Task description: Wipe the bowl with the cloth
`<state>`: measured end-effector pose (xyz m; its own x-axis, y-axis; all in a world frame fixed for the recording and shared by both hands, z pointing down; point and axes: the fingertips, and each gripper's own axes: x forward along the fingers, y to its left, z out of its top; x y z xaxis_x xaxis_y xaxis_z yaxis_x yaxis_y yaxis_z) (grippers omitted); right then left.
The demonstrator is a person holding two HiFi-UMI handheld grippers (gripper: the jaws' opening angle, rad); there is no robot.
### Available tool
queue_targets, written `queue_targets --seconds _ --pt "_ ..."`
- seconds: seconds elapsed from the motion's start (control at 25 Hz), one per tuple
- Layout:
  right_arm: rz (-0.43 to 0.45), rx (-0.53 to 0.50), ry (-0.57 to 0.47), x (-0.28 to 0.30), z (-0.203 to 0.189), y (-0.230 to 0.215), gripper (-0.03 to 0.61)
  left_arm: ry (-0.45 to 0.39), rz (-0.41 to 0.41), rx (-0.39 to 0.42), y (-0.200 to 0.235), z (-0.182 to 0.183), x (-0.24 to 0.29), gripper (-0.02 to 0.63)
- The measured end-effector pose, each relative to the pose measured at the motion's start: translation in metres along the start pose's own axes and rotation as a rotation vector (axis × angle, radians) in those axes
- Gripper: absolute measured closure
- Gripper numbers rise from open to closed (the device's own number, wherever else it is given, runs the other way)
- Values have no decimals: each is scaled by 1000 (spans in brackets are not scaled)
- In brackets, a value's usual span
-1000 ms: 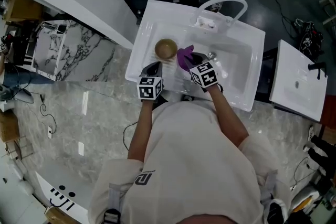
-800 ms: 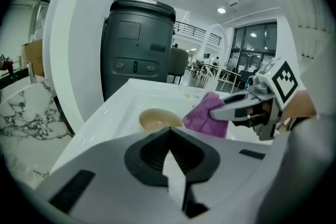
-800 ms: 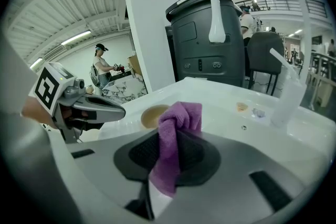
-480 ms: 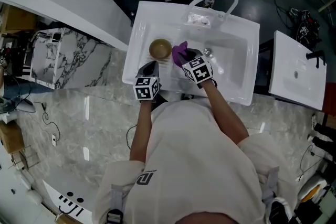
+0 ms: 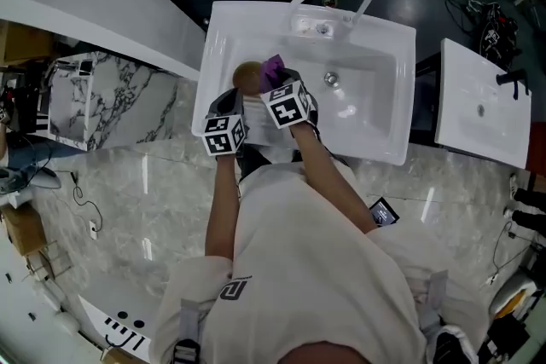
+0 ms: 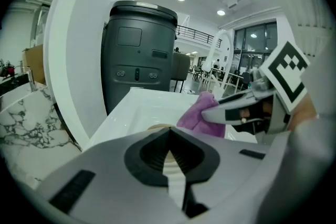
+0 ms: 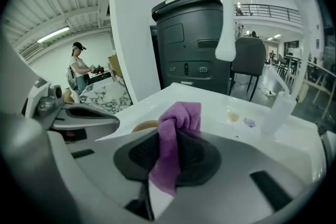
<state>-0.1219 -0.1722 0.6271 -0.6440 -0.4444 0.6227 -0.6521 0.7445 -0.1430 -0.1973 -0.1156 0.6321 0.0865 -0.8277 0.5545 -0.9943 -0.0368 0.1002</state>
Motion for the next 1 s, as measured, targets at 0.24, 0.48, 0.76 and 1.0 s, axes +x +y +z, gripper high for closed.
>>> queue_targets --seconds 0.24,0.48,0.76,1.0 --pt "19 -48 43 7 -3 25 515 -7 16 -54 2 5 4 607" --pt "14 -70 25 2 2 53 515 -15 28 -58 0 11 -3 607" --pt "17 -69 8 -7 8 65 512 -17 47 -57 2 18 -12 607" --pt "29 -41 26 -11 -2 68 512 5 49 -49 -3 11 -15 607"
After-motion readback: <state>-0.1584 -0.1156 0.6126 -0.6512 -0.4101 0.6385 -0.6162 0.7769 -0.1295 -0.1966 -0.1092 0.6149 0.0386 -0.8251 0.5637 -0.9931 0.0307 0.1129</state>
